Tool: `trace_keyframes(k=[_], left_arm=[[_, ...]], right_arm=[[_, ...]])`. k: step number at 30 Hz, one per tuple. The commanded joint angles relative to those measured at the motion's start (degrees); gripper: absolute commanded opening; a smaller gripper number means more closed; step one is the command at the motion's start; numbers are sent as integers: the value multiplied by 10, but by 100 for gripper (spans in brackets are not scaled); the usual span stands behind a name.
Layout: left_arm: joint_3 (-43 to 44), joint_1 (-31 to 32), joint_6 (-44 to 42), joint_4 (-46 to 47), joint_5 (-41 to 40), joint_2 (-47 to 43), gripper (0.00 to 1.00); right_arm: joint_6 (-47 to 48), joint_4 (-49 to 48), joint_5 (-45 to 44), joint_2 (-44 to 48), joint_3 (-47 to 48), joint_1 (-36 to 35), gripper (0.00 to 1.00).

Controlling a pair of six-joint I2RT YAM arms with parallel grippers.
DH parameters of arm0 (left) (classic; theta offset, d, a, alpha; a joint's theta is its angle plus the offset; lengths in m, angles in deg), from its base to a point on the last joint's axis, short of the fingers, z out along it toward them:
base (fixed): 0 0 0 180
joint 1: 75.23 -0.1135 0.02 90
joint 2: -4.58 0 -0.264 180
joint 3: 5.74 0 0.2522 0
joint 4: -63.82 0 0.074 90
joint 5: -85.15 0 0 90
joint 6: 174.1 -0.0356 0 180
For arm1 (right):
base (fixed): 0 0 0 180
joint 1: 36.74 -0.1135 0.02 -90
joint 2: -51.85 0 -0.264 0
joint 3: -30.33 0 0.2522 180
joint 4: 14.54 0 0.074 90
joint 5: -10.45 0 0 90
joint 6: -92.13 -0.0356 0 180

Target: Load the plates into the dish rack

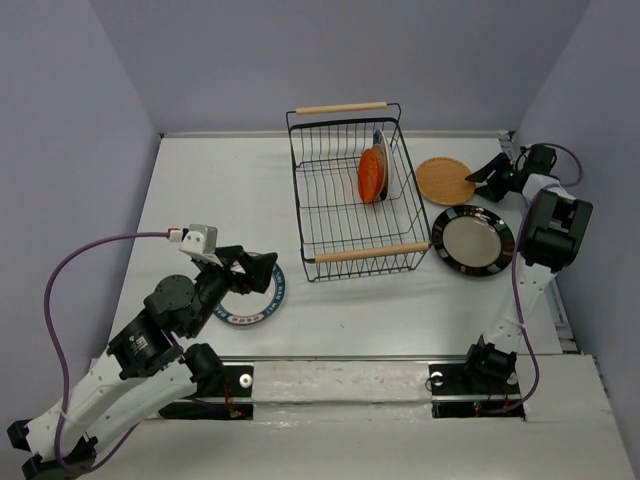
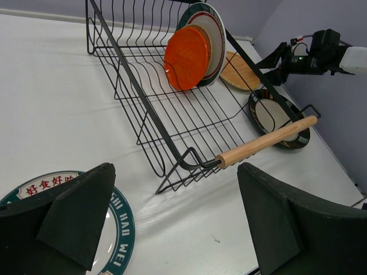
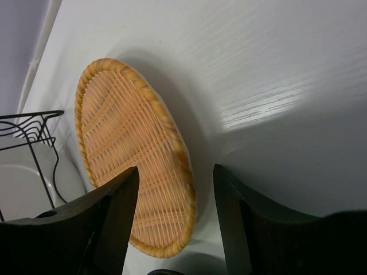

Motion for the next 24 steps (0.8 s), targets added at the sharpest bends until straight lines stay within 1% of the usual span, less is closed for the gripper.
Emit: trace_keyframes(k=[1,5,7,11,12,13,14,15,16,19,20,24], left_arm=[[-1,-5,-11,23,6,4,99],[-2,-6,-10,24,4,1,99],[-2,-8,-10,25,3,3,99],[-2,-9,-10,24,4,8,99],[-2,-9,-10,23,5,9,99],[-2,-10,-10,23,5,8,99],[-2,-10,-10,23,5,7,99],[-2,-10,-10,24,4,7,99],[-2,-11,-10,24,4,7,99],[-2,-14,-11,26,5,12,99],[-2,-15,-12,27,7,12,99],[-1,-22,-13,27,16,25,99]], right_arm=[[-7,39,48,-38,5,-1,60],[-17,32,67,-44,3,-1,55],[-34,18,77,-46,-1,-1,49],[-71,-27,81,-40,-22,-1,28],[-83,-36,76,-37,-26,-1,20],[-88,-59,66,-30,-33,-1,17],[-94,-78,46,-8,-44,-1,10],[-106,-107,18,18,-65,-1,7],[-109,-115,18,19,-72,-1,7],[-121,-142,-57,89,-92,-1,7],[-123,-143,-58,89,-97,-1,7],[-134,-182,-145,183,-120,-14,7]])
